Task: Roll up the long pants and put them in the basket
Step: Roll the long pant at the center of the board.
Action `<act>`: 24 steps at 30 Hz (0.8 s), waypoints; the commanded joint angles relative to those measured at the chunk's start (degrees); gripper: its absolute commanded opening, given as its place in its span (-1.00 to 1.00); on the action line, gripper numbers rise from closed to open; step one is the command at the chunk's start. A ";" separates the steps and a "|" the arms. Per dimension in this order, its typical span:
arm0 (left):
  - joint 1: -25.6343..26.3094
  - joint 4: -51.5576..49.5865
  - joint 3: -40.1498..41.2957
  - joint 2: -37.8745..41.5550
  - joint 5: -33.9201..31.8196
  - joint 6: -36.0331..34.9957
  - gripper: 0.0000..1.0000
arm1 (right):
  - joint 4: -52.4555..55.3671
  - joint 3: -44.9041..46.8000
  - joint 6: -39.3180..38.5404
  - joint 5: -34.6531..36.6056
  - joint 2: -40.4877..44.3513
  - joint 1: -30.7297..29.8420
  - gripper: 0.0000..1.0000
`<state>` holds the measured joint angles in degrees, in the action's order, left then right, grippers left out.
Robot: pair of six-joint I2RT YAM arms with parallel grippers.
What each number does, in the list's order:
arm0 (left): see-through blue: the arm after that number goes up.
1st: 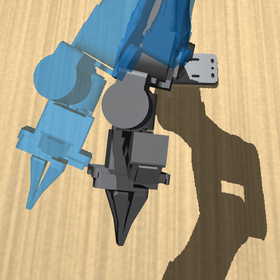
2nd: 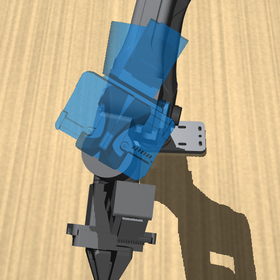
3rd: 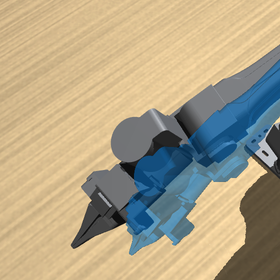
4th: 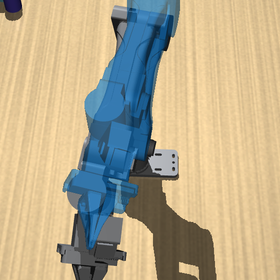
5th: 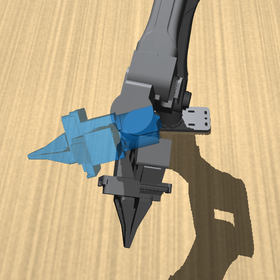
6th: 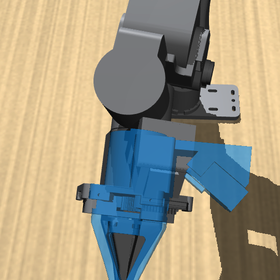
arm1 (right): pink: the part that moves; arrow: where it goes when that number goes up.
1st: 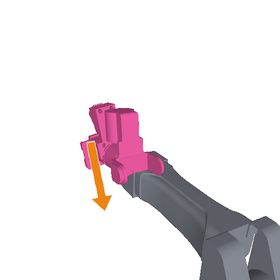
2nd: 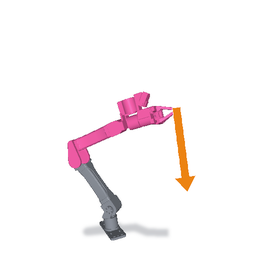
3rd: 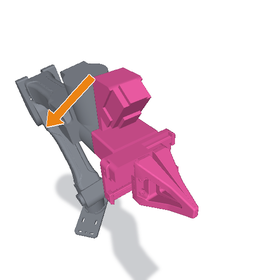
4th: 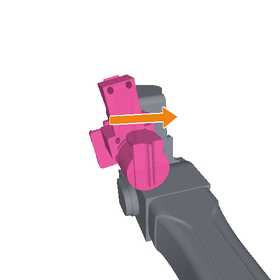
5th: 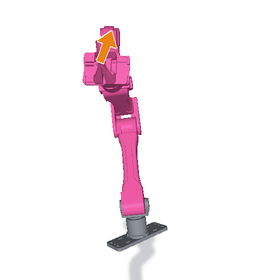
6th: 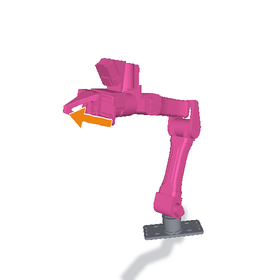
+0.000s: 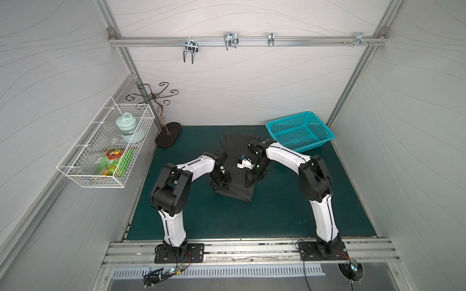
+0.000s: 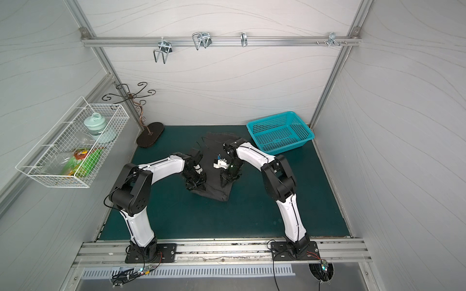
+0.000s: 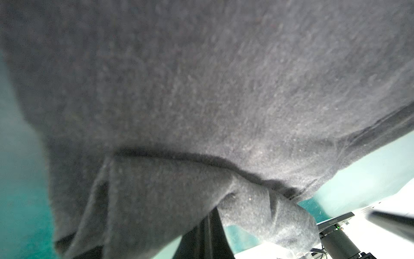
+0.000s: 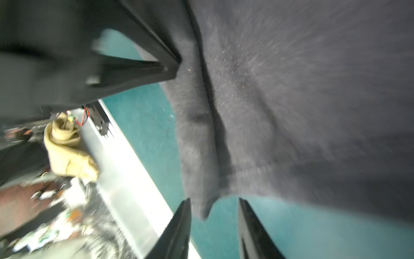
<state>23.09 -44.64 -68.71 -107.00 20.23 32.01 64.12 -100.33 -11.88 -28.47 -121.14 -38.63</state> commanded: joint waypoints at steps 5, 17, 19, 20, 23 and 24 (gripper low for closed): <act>0.10 0.88 -2.61 -2.38 -1.95 0.07 -1.00 | -2.72 5.08 0.99 2.43 8.06 -4.73 -1.00; 0.09 0.08 -3.71 -1.91 -2.04 -0.19 -1.00 | -1.51 8.75 0.88 1.70 6.85 -11.78 -1.00; 0.11 -0.19 -3.91 -1.60 -2.04 -0.19 -1.00 | -1.87 9.47 0.75 2.11 6.48 -11.75 -1.00; 0.10 -0.20 -3.98 -1.55 -2.12 -0.19 -1.00 | -1.98 9.54 0.65 2.48 6.20 -11.74 -1.00; 0.11 -0.52 -3.97 -1.04 -2.07 -0.28 -1.00 | -2.02 9.01 0.45 3.32 4.01 -11.78 -1.00; 0.10 -0.72 -3.89 -0.88 -2.12 -0.37 -1.00 | -2.07 8.82 0.37 3.25 3.28 -11.75 -1.00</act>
<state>23.11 -46.09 -70.41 -107.79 19.90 31.94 61.87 -91.44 -10.94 -25.65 -115.09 -50.26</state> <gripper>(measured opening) 0.056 0.055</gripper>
